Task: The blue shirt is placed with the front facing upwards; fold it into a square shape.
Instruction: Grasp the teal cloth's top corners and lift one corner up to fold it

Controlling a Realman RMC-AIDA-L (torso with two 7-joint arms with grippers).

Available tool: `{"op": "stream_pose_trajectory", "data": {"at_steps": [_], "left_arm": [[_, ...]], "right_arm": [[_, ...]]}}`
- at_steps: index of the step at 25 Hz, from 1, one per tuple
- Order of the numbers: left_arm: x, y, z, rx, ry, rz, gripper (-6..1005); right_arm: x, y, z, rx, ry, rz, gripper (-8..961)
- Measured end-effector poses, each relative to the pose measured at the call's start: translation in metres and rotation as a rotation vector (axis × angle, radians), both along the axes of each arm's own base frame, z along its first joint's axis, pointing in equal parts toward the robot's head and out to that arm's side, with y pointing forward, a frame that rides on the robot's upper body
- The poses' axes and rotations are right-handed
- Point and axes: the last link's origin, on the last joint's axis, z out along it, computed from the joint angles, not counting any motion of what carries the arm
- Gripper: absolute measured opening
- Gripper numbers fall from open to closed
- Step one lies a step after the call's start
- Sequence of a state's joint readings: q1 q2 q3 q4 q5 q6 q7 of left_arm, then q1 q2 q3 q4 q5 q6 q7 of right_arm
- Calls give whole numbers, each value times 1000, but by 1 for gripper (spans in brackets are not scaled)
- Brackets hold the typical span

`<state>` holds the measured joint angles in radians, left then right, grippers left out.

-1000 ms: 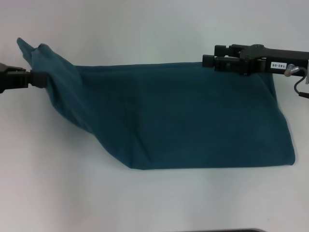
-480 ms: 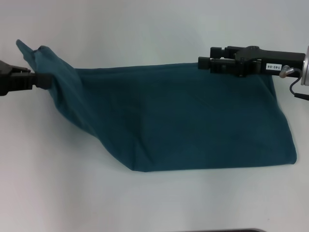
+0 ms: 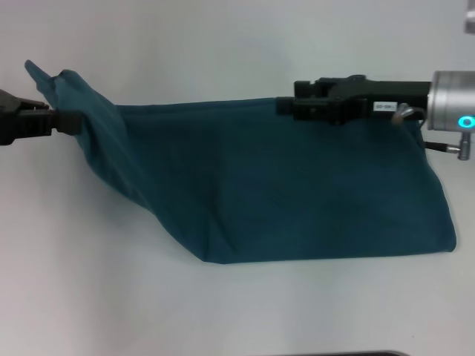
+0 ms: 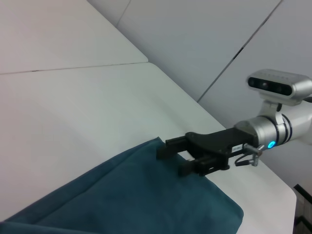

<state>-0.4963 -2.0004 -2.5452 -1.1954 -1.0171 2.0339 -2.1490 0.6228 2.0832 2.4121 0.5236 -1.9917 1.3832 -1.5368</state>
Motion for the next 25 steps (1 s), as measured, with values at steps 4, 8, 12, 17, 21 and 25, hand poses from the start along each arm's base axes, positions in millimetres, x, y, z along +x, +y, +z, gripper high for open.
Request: {"op": "stream_pose_trajectory", "data": {"at_steps": [4,8,12,17,21,25], "left_arm": [[0,0,0,2,1,-5,28],[1,1,1,9,2,-17,28],[3,2,2,14,-7,-34,29],[6,3,4,22,-18,-50,29],[9,4,5,27,-28,-66,29],[13,6,6,32,-40,-85,29]], "right_arm": [[-5,2,-12,-14,-26,24,724],[-12,5,-25,-6,-31,63,581],[-27,12,-40,19,-21,106,411],[-44,19,-61,27,-49,136,208],[-52,23,-69,23,-69,146,15],[-59,22,-73,13,-61,157,4]]}}
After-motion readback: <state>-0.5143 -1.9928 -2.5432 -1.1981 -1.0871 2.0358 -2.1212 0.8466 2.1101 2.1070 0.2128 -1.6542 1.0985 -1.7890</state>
